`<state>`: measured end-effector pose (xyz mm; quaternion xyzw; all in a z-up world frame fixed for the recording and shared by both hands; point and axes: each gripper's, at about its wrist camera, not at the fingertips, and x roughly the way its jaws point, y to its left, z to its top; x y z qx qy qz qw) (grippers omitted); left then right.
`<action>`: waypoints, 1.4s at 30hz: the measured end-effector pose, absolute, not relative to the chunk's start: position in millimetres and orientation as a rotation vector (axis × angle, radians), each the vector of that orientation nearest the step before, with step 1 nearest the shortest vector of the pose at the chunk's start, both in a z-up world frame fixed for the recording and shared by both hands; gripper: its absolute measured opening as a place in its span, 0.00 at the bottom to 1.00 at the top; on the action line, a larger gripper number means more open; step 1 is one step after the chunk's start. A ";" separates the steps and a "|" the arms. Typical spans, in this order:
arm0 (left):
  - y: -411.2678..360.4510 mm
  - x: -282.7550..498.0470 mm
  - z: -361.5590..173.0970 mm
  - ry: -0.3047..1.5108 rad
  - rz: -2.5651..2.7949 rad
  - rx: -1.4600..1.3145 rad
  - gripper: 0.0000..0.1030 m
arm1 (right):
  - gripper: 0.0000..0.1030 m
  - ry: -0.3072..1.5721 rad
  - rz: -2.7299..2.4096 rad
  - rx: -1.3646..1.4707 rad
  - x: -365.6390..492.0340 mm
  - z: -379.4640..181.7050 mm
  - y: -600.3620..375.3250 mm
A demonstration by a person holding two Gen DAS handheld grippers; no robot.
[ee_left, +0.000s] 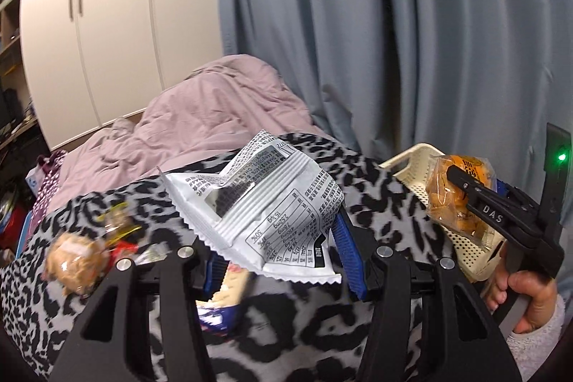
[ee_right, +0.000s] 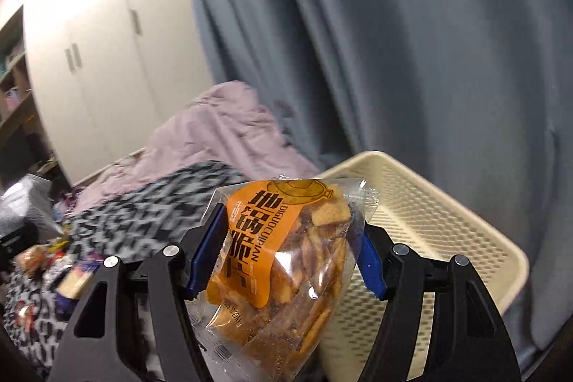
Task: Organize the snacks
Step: 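Carry the orange-label bag into the cream basket and open the right tool, then lower the white foil packet into the cream basket and open the left tool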
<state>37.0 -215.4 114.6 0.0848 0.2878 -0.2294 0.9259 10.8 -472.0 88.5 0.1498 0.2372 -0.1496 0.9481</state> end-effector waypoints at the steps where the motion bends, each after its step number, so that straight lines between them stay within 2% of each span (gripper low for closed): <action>1: -222.6 38.1 113.1 0.594 -0.482 0.179 0.52 | 0.66 0.489 -0.333 0.302 8.9 84.1 -480.1; 15: -286.0 45.4 96.8 0.637 -0.568 0.233 0.52 | 0.66 0.577 -0.476 0.285 7.1 39.5 -517.9; 17: -294.2 47.1 95.4 0.639 -0.577 0.242 0.52 | 0.69 0.589 -0.481 0.293 6.4 34.5 -521.9; 19: -300.9 48.1 94.3 0.640 -0.586 0.249 0.52 | 0.91 0.579 -0.479 0.311 3.7 31.7 -526.1; 42: -403.5 54.5 70.6 0.689 -0.776 0.317 0.52 | 0.92 0.531 -0.516 0.378 -51.4 20.4 -541.5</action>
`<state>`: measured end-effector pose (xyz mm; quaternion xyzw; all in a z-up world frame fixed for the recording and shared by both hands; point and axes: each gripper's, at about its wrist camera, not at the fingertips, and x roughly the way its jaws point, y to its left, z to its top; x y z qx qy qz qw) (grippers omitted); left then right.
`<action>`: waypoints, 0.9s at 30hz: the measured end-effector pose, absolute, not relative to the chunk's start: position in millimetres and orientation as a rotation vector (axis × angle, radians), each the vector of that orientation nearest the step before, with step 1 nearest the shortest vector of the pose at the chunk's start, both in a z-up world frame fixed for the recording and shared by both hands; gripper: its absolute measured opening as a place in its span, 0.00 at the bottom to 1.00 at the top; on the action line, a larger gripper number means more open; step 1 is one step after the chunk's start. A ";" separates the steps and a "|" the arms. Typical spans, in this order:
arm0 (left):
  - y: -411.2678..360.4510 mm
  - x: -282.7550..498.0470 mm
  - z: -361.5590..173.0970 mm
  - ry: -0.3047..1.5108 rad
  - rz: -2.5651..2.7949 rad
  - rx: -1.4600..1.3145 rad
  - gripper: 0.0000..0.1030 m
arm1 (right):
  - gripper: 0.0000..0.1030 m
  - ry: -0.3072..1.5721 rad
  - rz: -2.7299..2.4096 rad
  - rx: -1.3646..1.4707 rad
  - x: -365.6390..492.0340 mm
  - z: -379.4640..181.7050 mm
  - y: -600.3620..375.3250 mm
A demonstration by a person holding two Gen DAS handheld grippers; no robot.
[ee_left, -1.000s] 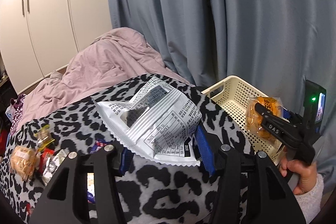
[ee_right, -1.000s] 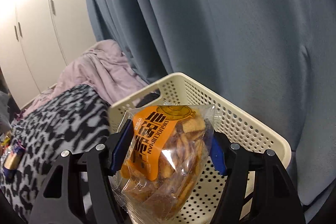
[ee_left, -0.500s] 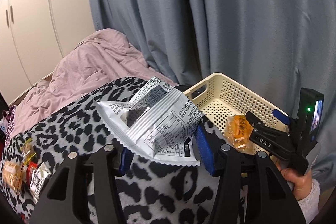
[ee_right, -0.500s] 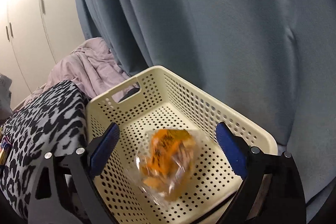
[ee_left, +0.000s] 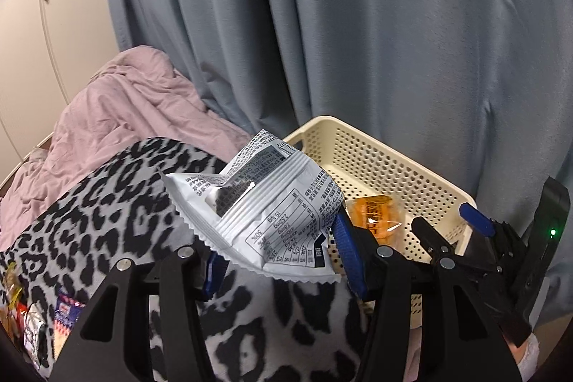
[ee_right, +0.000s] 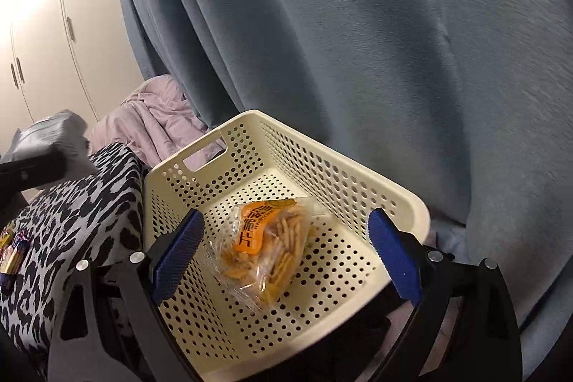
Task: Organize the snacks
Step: 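Lower the white foil packet into the cream basket and open the left tool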
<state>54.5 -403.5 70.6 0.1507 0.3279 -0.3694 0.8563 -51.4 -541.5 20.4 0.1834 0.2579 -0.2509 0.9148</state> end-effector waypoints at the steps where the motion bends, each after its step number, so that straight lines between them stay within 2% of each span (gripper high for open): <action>1: -406.7 52.9 70.0 0.693 -0.789 0.319 0.52 | 0.92 0.526 -0.521 0.379 -53.4 20.7 -542.0; 15: -444.9 24.3 53.1 0.759 -0.960 0.333 0.52 | 0.92 0.497 -0.576 0.385 -78.0 28.0 -550.3; 16: -446.9 23.4 50.8 0.768 -0.965 0.335 0.55 | 0.92 0.497 -0.581 0.385 -79.2 28.6 -551.6; 17: -447.7 23.0 48.8 0.777 -0.964 0.336 0.69 | 0.92 0.496 -0.584 0.384 -80.0 29.1 -552.1; 19: -445.8 23.2 47.9 0.772 -0.946 0.319 0.88 | 0.91 0.497 -0.592 0.380 -81.8 30.0 -552.4; 27: -434.1 22.9 57.6 0.743 -0.916 0.295 0.88 | 0.91 0.493 -0.597 0.380 -79.5 33.7 -553.4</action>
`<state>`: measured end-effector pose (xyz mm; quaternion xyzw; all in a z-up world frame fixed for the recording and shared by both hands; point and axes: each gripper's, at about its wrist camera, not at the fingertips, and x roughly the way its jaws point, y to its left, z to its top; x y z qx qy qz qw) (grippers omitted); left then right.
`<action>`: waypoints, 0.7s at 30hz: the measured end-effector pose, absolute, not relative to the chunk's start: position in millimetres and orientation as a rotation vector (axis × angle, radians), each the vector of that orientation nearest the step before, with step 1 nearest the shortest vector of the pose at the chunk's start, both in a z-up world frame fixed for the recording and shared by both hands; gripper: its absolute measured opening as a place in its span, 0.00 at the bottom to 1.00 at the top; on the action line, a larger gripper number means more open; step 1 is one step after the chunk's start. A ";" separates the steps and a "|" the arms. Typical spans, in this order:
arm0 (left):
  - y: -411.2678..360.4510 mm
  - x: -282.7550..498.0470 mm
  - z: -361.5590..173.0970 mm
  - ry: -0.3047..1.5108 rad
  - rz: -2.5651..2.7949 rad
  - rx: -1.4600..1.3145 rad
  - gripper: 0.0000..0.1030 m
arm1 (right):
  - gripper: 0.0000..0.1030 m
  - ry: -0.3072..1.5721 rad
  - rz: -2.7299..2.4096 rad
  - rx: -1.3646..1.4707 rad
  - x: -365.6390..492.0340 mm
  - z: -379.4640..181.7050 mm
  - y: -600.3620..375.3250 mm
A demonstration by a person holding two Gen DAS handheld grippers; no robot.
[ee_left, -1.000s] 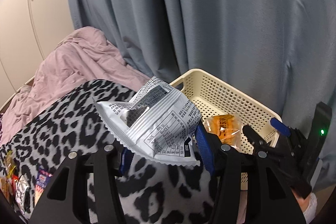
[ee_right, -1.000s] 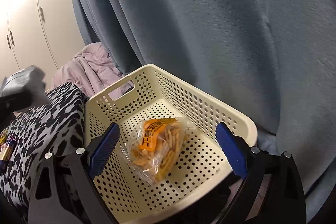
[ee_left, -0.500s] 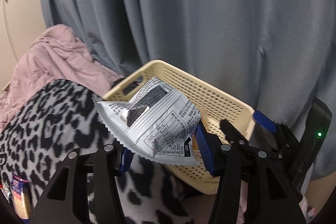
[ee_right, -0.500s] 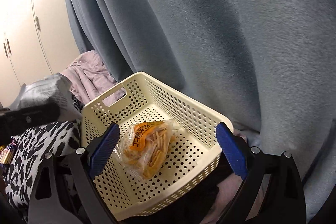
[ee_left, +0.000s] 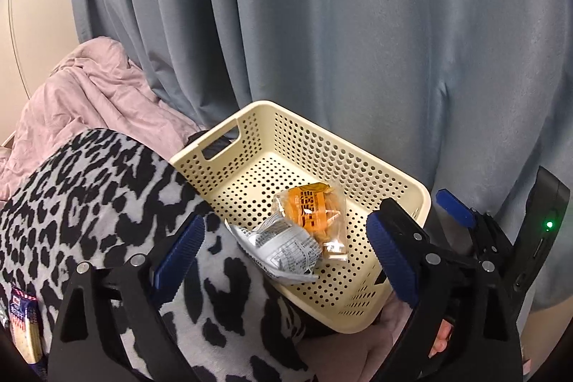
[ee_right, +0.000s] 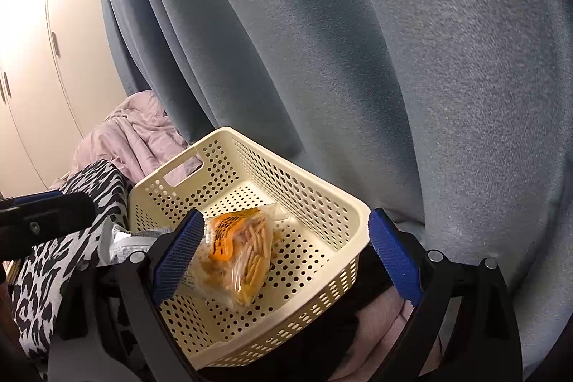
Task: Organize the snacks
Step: 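Lower the white foil packet into the cream basket and open the left tool, then move both open tools back over the snacks on the blanket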
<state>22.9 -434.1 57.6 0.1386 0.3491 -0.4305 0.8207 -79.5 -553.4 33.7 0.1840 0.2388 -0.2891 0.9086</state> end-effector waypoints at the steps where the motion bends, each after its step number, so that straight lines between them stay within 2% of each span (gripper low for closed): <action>1: -432.0 21.8 59.5 0.736 -0.912 0.296 0.88 | 0.91 0.493 -0.595 0.378 -78.9 34.1 -552.7; 21: -378.9 17.6 77.9 0.680 -0.793 0.296 0.89 | 0.91 0.497 -0.536 0.348 -62.1 54.5 -530.4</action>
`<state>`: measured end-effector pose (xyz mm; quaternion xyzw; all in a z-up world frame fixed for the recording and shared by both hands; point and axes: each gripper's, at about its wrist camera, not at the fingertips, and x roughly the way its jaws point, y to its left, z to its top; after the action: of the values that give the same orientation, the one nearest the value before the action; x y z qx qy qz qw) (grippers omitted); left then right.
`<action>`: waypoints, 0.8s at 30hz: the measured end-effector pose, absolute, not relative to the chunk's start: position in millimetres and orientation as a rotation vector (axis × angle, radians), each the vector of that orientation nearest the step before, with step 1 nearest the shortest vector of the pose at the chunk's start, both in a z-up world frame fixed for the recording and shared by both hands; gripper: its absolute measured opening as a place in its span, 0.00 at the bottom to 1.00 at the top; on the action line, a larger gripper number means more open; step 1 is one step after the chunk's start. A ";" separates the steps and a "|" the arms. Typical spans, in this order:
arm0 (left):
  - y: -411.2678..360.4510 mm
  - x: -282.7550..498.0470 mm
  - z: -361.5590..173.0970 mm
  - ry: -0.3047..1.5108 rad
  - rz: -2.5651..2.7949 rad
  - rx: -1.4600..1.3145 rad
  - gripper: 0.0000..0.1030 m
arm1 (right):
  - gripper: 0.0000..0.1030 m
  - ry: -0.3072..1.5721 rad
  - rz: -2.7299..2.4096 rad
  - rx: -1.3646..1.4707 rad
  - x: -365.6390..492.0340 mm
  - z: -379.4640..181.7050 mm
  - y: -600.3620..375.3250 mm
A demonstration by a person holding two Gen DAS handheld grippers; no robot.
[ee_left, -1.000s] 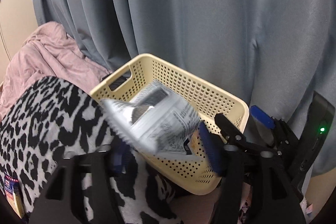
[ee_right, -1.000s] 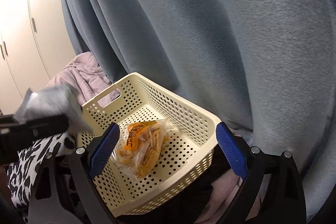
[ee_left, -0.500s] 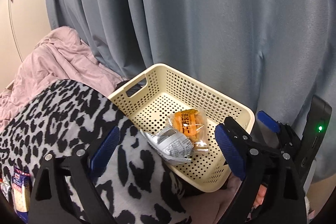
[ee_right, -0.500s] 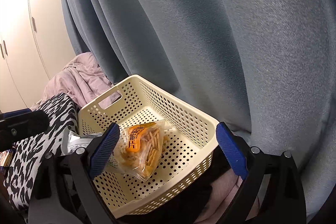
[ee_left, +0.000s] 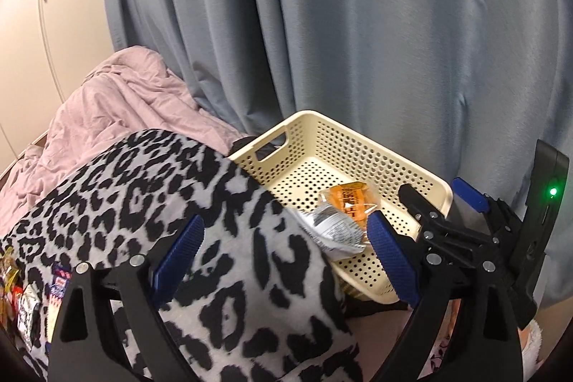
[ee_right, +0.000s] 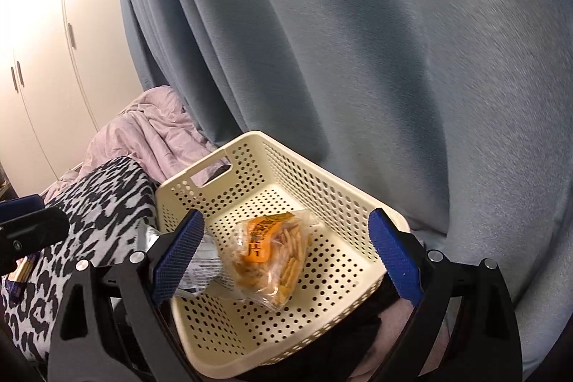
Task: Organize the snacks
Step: 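Move both open tools back over the snacks on the blanket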
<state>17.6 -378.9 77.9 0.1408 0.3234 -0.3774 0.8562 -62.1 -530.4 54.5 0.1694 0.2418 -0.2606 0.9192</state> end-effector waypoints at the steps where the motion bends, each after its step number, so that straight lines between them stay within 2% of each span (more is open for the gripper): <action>1: -376.3 18.1 78.3 0.678 -0.786 0.296 0.89 | 0.91 0.494 -0.531 0.348 -61.2 56.1 -529.0; 24: -267.4 40.4 81.3 0.674 -0.582 0.200 0.89 | 0.91 0.531 -0.335 0.189 3.9 87.6 -441.0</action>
<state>40.4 -267.4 81.3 0.0965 0.3254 -0.2811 0.8976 3.9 -441.0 87.6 0.0927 0.2605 -0.1647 0.9468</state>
